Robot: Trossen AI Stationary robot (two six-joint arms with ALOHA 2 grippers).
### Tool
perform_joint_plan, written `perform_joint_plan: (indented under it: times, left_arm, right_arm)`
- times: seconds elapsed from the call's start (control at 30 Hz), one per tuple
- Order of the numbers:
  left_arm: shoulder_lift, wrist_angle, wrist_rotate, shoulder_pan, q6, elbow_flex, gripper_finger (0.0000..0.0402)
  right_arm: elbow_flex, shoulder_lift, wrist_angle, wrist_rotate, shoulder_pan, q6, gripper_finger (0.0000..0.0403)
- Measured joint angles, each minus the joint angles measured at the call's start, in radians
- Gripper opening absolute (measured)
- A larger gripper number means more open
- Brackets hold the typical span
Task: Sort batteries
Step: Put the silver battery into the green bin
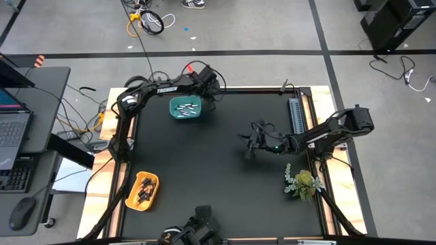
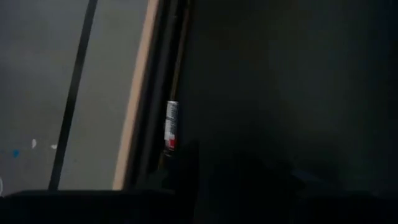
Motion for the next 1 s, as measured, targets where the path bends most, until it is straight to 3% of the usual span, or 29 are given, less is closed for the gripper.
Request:
perform_joint_plan:
  times: [0.27,1.0]
  left_arm:
    - [0.026,0.009,0.010,0.022,0.025,0.042,0.0132]
    - [0.092,0.122,0.059,0.062,-0.008,0.041,0.0132]
  right_arm:
    - [0.000,0.073,0.074,0.017,-0.012,-0.018,0.0012]
    - [0.000,0.071,0.135,0.015,-0.017,-0.072,0.0012]
